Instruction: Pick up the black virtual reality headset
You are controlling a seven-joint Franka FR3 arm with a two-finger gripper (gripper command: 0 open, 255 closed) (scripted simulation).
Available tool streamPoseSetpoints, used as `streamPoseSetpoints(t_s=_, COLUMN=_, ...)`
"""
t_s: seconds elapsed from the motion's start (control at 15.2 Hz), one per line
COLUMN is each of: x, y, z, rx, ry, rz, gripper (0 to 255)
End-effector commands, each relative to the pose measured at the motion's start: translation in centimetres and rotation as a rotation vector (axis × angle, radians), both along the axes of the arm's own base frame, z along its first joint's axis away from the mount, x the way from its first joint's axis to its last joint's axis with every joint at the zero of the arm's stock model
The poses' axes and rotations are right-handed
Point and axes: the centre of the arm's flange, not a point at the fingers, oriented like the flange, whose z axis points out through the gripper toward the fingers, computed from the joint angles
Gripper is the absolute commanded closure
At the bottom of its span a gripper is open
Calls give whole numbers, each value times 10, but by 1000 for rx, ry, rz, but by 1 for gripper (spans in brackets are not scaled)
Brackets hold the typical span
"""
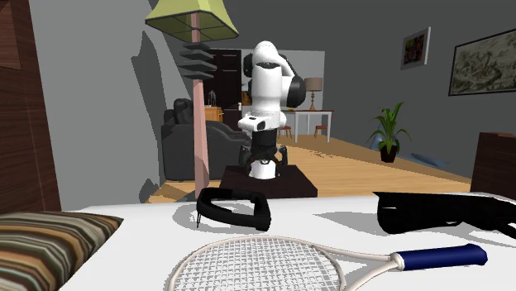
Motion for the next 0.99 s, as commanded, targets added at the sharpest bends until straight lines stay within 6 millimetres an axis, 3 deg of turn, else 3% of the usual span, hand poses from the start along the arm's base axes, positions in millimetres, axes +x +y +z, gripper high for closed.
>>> streamPoseSetpoints(t_s=0.0, x=21, y=-6, z=-14, rx=-5, ry=-2, rz=2, gripper=0)
streamPoseSetpoints(t_s=0.13, x=38, y=-10, z=-25, rx=-9, ry=-3, rz=3, gripper=0)
streamPoseSetpoints(t_s=0.73, x=38, y=-10, z=-65, rx=-9, ry=-3, rz=3, gripper=0)
streamPoseSetpoints(t_s=0.79, x=38, y=-11, z=-65, rx=-9, ry=-3, rz=3, gripper=255)
streamPoseSetpoints(t_s=0.92, x=38, y=-11, z=-66, rx=-9, ry=-3, rz=3, gripper=255)
